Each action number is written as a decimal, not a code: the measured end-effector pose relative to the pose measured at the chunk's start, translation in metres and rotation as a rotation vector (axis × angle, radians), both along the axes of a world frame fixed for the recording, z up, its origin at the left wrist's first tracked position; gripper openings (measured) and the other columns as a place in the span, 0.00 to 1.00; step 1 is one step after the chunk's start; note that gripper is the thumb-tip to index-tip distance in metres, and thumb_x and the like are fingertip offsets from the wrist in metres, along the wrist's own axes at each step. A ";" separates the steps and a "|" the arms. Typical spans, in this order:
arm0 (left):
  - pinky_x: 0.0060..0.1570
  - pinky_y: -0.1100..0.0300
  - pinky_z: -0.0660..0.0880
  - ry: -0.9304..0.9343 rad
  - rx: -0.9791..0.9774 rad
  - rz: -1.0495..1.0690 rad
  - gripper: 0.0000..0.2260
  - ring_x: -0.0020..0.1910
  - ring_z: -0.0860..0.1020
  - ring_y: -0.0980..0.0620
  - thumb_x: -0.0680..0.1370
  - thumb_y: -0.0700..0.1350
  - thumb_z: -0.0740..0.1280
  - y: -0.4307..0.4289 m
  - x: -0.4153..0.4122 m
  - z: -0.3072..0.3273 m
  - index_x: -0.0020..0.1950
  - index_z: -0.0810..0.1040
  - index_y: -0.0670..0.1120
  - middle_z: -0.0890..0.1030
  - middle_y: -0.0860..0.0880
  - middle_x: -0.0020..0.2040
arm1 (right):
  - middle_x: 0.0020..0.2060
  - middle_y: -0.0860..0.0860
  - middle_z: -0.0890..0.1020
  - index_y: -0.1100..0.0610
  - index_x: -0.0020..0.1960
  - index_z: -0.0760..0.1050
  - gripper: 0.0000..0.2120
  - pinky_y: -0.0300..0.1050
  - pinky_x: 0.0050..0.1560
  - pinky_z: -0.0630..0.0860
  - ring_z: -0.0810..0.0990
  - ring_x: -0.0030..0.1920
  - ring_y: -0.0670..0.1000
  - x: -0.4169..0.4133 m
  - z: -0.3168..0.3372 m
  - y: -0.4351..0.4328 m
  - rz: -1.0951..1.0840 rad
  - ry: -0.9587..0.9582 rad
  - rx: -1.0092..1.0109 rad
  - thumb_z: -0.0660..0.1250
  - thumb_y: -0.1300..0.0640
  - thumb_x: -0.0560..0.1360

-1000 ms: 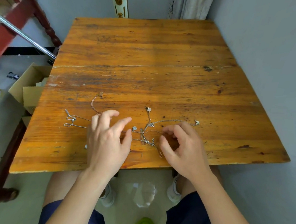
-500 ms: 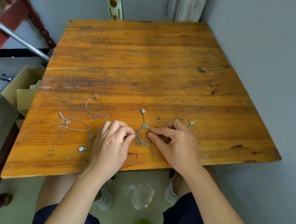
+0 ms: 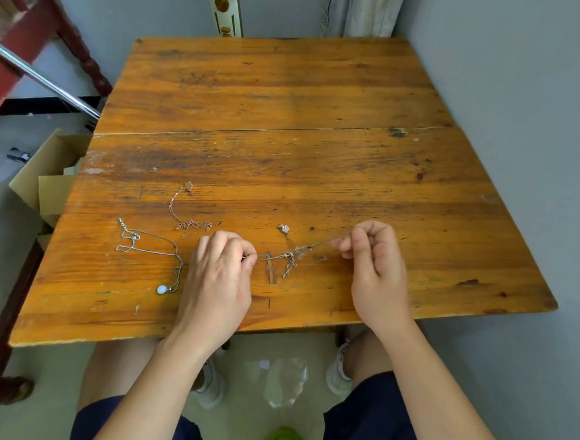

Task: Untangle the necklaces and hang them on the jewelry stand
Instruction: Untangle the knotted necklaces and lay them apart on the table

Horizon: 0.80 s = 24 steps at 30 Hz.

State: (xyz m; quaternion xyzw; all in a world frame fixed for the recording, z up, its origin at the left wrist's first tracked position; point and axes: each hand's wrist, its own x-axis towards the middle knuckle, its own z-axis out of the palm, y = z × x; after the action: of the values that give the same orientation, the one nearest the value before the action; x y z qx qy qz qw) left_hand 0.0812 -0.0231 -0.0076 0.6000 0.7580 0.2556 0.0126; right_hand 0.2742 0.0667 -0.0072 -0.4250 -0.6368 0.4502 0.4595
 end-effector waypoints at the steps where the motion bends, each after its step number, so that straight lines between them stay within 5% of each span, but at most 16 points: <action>1: 0.47 0.53 0.71 -0.012 0.013 0.017 0.06 0.48 0.70 0.48 0.80 0.41 0.60 0.000 0.000 0.000 0.49 0.76 0.43 0.75 0.48 0.48 | 0.39 0.48 0.79 0.57 0.52 0.71 0.08 0.39 0.48 0.76 0.82 0.45 0.46 0.001 0.001 0.002 -0.008 0.067 -0.045 0.55 0.64 0.84; 6: 0.42 0.58 0.68 -0.119 0.088 0.142 0.03 0.45 0.75 0.46 0.81 0.39 0.61 0.003 0.003 0.003 0.50 0.74 0.41 0.78 0.46 0.44 | 0.33 0.47 0.75 0.55 0.54 0.71 0.13 0.40 0.44 0.75 0.78 0.38 0.47 0.009 0.007 0.007 -0.091 0.533 -0.339 0.51 0.68 0.84; 10: 0.37 0.56 0.67 -0.171 0.178 0.257 0.03 0.39 0.75 0.45 0.82 0.39 0.59 0.004 0.002 0.004 0.52 0.72 0.40 0.77 0.46 0.42 | 0.32 0.48 0.71 0.56 0.55 0.73 0.14 0.39 0.38 0.70 0.72 0.32 0.45 0.008 0.013 0.007 -0.157 0.663 -0.420 0.51 0.68 0.84; 15: 0.32 0.65 0.59 -0.199 0.280 0.399 0.04 0.34 0.70 0.50 0.82 0.37 0.58 0.005 0.003 0.010 0.53 0.71 0.38 0.74 0.48 0.40 | 0.32 0.48 0.66 0.54 0.55 0.74 0.13 0.37 0.32 0.66 0.64 0.30 0.45 0.006 0.014 0.006 -0.239 0.630 -0.410 0.55 0.68 0.82; 24: 0.30 0.58 0.56 -0.206 0.340 0.562 0.05 0.33 0.67 0.49 0.82 0.38 0.58 0.008 0.007 0.015 0.53 0.70 0.37 0.73 0.49 0.39 | 0.30 0.45 0.65 0.49 0.54 0.72 0.11 0.40 0.27 0.63 0.62 0.28 0.44 0.002 0.010 0.004 -0.439 0.408 -0.248 0.60 0.65 0.82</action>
State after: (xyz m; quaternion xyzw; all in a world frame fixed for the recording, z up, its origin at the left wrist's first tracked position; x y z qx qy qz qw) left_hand 0.0879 -0.0153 0.0071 0.3323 0.8350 0.4308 -0.0819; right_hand 0.2758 0.0703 0.0024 -0.5058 -0.3652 0.4904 0.6085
